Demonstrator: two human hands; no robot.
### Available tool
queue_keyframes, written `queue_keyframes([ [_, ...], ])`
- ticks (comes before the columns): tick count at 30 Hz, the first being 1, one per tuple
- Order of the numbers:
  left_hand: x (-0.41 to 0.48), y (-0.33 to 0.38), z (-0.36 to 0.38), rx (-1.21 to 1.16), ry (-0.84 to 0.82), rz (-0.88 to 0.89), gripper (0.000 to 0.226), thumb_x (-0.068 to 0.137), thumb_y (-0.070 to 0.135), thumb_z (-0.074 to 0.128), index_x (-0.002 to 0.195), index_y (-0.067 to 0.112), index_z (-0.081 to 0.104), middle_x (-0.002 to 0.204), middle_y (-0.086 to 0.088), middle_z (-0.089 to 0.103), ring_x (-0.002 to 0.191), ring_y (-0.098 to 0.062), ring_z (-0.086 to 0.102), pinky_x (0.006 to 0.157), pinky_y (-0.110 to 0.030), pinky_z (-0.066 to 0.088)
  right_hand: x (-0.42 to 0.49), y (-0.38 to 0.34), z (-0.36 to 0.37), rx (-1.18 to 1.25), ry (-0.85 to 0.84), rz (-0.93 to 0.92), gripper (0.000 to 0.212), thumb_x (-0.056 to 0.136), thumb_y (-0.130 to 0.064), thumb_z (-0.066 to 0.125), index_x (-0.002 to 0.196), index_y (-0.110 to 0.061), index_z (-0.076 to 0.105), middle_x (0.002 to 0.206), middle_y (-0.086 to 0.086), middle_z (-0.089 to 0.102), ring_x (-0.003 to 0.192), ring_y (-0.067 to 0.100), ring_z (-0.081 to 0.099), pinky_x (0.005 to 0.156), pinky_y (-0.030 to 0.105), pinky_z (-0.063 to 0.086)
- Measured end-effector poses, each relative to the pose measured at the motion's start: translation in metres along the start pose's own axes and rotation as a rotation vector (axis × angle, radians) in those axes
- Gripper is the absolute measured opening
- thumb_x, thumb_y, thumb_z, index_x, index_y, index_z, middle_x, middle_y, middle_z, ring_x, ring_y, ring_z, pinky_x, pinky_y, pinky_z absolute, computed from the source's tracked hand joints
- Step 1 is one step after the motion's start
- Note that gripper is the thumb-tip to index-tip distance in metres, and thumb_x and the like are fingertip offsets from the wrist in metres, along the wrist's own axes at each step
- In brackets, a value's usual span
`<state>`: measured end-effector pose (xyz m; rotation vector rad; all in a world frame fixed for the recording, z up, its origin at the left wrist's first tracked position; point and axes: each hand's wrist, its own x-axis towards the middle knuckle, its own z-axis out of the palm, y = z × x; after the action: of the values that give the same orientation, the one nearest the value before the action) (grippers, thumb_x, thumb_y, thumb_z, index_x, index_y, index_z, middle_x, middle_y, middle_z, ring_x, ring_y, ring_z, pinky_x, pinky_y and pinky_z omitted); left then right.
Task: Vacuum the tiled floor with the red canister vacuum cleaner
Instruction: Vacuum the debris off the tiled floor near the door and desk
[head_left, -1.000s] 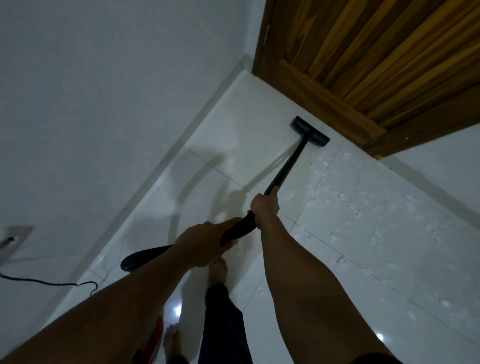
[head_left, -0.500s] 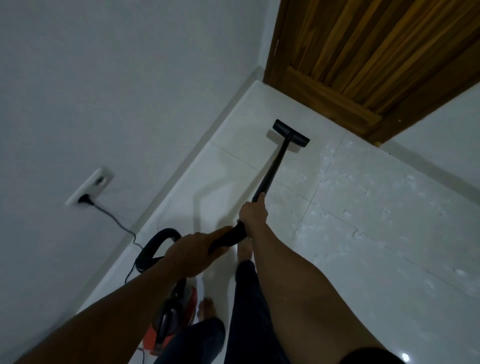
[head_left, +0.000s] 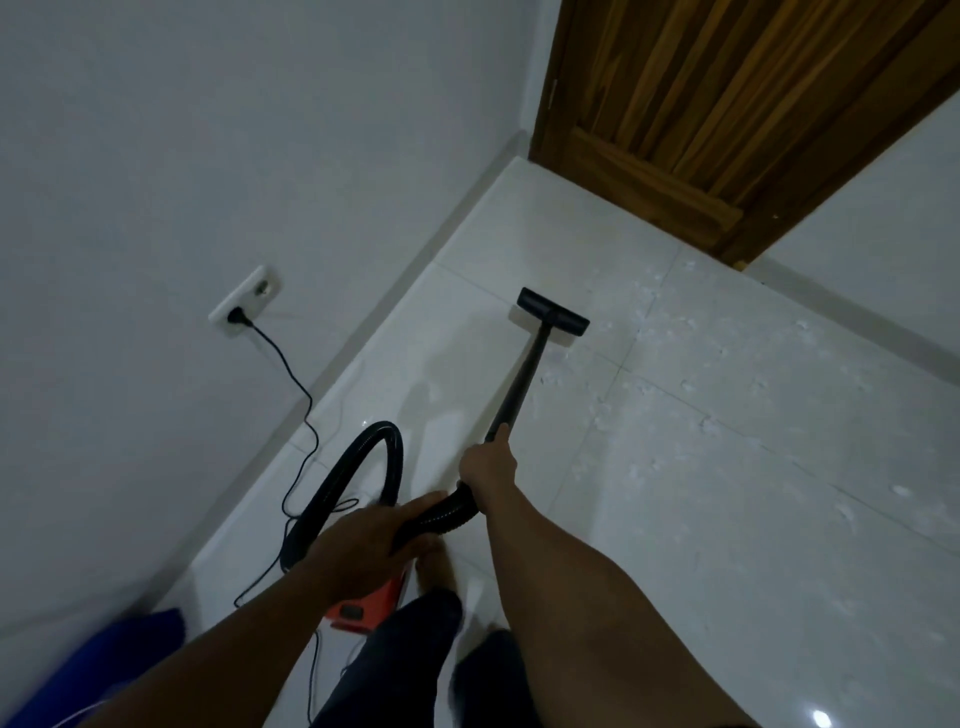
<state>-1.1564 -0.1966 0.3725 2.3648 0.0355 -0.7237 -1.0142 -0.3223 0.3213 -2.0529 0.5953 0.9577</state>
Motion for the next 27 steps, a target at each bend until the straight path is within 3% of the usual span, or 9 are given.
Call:
queue_keyframes([
  [4,-0.043,0.002,0.036,0.013,-0.001,0.006,0.059,0.101,0.053,0.04,0.153,0.047,0.014,0.11,-0.001,0.066,0.079,-0.001,0.059,0.075,-0.016,0.048,-0.04,0.038,0.002,-0.04,-0.009,0.016,0.091,0.089,-0.003,0.051,0.156,-0.029,-0.005,0.117,0.018,0.06,0.07,0.02,0.056,0.053,0.03,0.048],
  [8,-0.086,0.021,0.066,-0.003,-0.011,0.002,0.056,0.104,0.044,0.041,0.151,0.048,0.01,0.106,-0.004,0.07,0.086,-0.005,0.066,0.073,-0.008,0.047,-0.076,0.081,0.001,-0.096,-0.007,-0.024,0.085,0.091,-0.004,0.048,0.157,-0.023,-0.002,0.122,0.017,0.059,0.066,0.014,0.048,0.051,0.026,0.037],
  [10,-0.115,0.029,0.083,-0.009,0.0,0.004,0.058,0.103,0.049,0.039,0.151,0.054,0.007,0.112,-0.003,0.071,0.098,-0.009,0.068,0.085,-0.017,0.052,-0.107,0.108,-0.004,-0.013,-0.029,-0.076,0.069,0.094,-0.004,0.045,0.154,-0.019,0.013,0.127,0.018,0.055,0.062,0.009,0.043,0.049,0.021,0.034],
  [12,-0.139,0.029,0.101,0.012,0.051,0.05,0.06,0.102,0.054,0.039,0.152,0.057,0.006,0.118,0.006,0.069,0.105,0.003,0.063,0.097,-0.032,0.051,-0.132,0.132,-0.004,0.058,-0.027,-0.086,0.055,0.097,-0.005,0.041,0.148,-0.016,0.024,0.131,0.02,0.052,0.066,0.011,0.046,0.05,0.016,0.033],
  [14,-0.165,0.036,0.113,-0.02,0.065,0.076,0.057,0.101,0.053,0.043,0.147,0.062,0.011,0.095,0.028,0.062,0.081,0.023,0.054,0.084,-0.022,0.051,-0.158,0.151,-0.005,0.087,-0.039,-0.076,0.056,0.098,-0.003,0.041,0.15,-0.013,0.022,0.133,0.021,0.051,0.069,0.014,0.047,0.044,0.013,0.033],
  [16,-0.182,0.034,0.123,-0.007,0.079,0.071,0.056,0.1,0.052,0.045,0.148,0.059,0.017,0.093,0.039,0.045,0.075,0.027,0.049,0.074,-0.015,0.048,-0.169,0.164,0.003,0.031,-0.047,-0.06,0.071,0.097,-0.005,0.046,0.155,-0.015,0.007,0.133,0.018,0.052,0.061,0.01,0.044,0.038,0.016,0.033],
  [19,-0.21,0.025,0.14,0.017,0.07,0.059,0.056,0.098,0.059,0.04,0.148,0.06,0.016,0.085,0.038,0.048,0.074,0.017,0.054,0.076,-0.018,0.053,-0.185,0.188,0.018,0.082,-0.072,-0.006,0.083,0.095,-0.016,0.054,0.156,-0.022,-0.001,0.104,0.012,0.059,0.071,0.017,0.059,0.061,0.031,0.057],
  [21,-0.221,0.017,0.151,0.032,0.055,0.05,0.056,0.099,0.062,0.036,0.15,0.058,0.014,0.082,0.024,0.057,0.071,0.006,0.06,0.071,-0.018,0.053,-0.192,0.199,0.03,0.111,-0.074,0.015,0.084,0.093,-0.023,0.054,0.157,-0.024,0.0,0.109,0.014,0.059,0.089,0.027,0.065,0.08,0.043,0.059],
  [27,-0.255,-0.002,0.171,0.072,0.049,0.042,0.055,0.098,0.065,0.032,0.149,0.058,0.012,0.087,0.02,0.055,0.074,0.005,0.057,0.065,-0.011,0.041,-0.215,0.221,0.057,0.108,-0.054,0.061,0.076,0.095,-0.029,0.051,0.156,-0.026,0.006,0.125,0.019,0.057,0.094,0.03,0.066,0.083,0.043,0.059],
])
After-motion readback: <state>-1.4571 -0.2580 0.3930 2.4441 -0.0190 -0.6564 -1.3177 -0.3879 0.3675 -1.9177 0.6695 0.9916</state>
